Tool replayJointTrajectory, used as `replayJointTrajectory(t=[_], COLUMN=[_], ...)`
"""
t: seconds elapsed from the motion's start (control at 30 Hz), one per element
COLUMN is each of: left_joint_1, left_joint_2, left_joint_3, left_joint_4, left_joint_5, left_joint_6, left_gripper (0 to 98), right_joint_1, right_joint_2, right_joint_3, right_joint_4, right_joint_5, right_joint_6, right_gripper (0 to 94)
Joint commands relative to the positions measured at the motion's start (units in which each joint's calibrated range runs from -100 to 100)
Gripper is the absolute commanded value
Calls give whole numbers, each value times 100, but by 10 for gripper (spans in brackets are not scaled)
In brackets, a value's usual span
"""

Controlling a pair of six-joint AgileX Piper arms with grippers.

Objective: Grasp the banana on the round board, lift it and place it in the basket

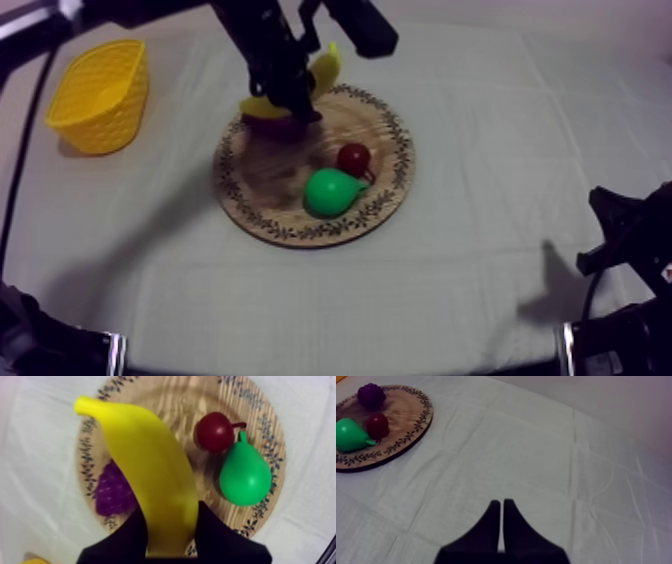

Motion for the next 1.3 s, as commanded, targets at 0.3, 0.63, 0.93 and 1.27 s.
replayJointTrajectory(t=[0.3, 0.63, 0.93, 1.27], left_joint_1=[-242, -1811, -2964, -3625], left_joint_2=[-1723, -1989, -1323, -109], left_joint_3=[304, 1014, 862, -74], left_joint_4=[-346, -296, -68, 134], left_joint_5=[435, 390, -82, -317], left_joint_6=[245, 131, -72, -201], left_gripper=[286, 296, 304, 308], right_joint_1=[2, 2, 2, 2], right_joint_2=[-1, -1, -1, -1], right_joint_3=[4, 4, 4, 4], right_joint_4=[0, 0, 0, 0], right_joint_5=[-7, -7, -7, -7], right_joint_6=[-1, -1, 0, 0], right_gripper=[4, 4, 4, 4])
